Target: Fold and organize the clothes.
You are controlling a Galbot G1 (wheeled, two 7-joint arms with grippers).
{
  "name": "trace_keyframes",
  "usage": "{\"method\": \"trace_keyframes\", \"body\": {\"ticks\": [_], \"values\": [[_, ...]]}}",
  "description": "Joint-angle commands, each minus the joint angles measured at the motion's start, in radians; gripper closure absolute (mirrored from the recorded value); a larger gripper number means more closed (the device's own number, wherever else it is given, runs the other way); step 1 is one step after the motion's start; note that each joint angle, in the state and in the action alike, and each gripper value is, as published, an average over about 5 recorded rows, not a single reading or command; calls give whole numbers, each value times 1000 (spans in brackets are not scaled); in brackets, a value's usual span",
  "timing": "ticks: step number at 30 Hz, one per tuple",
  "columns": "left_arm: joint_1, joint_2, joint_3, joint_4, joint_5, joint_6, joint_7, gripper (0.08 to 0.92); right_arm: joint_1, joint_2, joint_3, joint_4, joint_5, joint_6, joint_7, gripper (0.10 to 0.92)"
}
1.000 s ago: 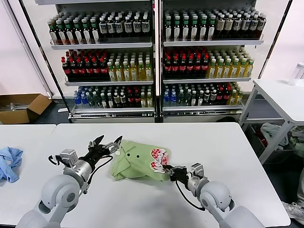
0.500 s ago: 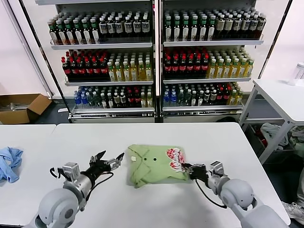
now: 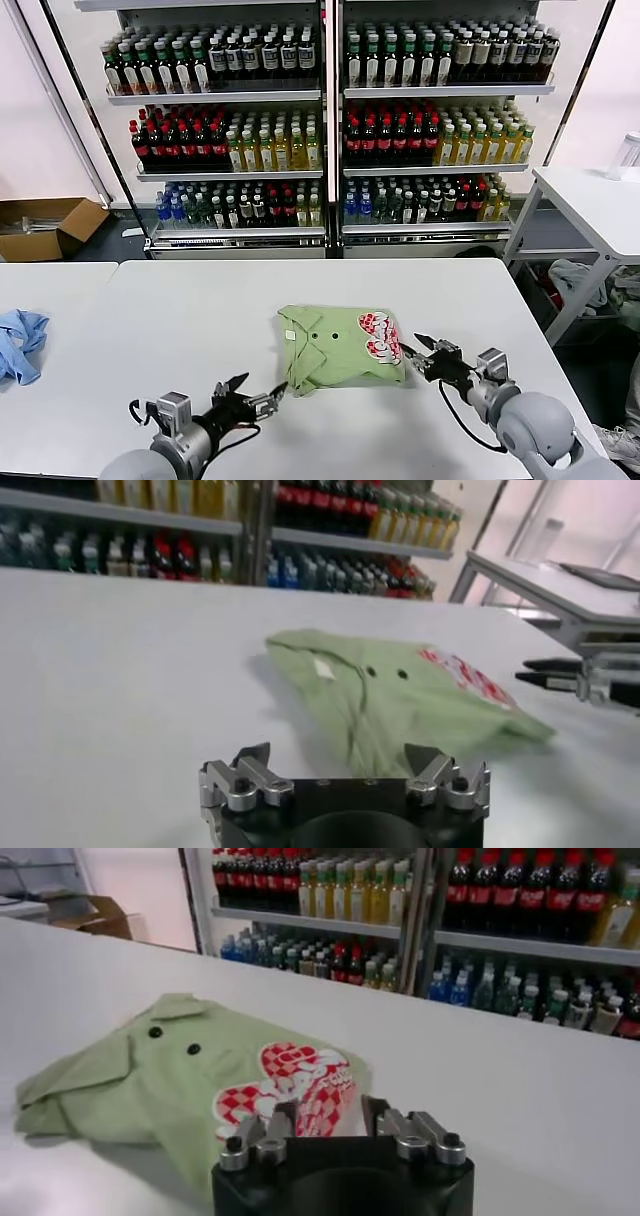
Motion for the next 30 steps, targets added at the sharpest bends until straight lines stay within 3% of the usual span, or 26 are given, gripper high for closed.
{"method": "trace_keyframes", "body": {"ticks": [1, 9, 15, 19, 30], "values": [[-38, 15, 99, 59, 7, 8, 23, 177, -189, 0, 64, 90, -53, 43, 4, 481], [-158, 22, 132, 146, -1, 1, 70, 177, -215, 20, 61, 87, -47, 46, -2, 247], [-235, 25, 143, 190, -29, -2, 81, 177, -194, 39, 37, 91, -45, 34, 15, 206], [-263, 26, 155, 209, -34, -4, 85, 177, -166, 44, 20, 77, -48, 28, 23, 275], [-293, 10, 186, 231, -31, -3, 88, 177, -140, 52, -3, 47, -53, 30, 23, 586]]}}
